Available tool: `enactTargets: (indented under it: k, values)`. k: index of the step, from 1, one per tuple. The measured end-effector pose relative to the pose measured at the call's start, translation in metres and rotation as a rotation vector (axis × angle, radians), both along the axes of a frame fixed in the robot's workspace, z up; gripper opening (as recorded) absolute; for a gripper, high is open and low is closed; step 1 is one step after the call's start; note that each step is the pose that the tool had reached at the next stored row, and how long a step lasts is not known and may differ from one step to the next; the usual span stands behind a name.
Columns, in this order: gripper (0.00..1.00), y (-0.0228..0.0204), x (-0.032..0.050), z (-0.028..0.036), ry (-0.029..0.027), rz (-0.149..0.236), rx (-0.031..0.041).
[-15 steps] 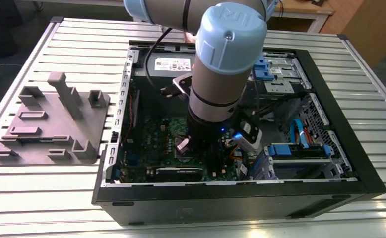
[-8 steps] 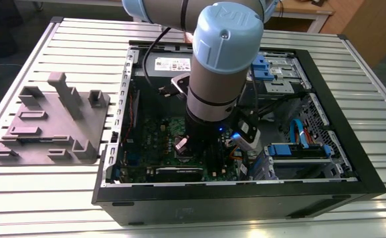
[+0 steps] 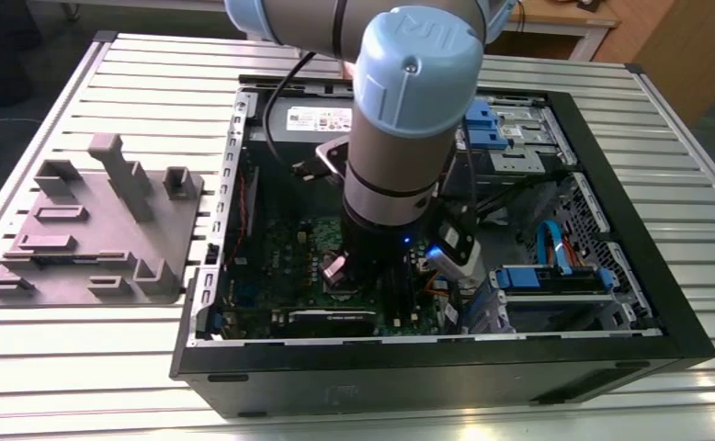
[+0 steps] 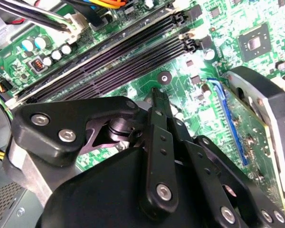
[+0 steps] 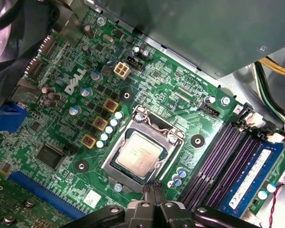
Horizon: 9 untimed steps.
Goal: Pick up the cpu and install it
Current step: 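Install the first cpu locking lever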
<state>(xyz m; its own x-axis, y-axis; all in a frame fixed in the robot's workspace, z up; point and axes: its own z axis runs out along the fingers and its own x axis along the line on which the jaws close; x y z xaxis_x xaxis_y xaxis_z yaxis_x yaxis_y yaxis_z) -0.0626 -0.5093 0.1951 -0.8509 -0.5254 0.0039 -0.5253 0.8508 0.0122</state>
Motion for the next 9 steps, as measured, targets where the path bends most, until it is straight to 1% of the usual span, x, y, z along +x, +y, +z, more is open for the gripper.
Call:
enactTargets:
  k: [3, 9]
  values:
    - [0.10, -0.0001, 0.0000, -0.0022, -0.0021, 0.000, -0.0007]
    - [0.10, -0.0011, 0.0008, -0.0037, -0.0024, 0.000, -0.0006]
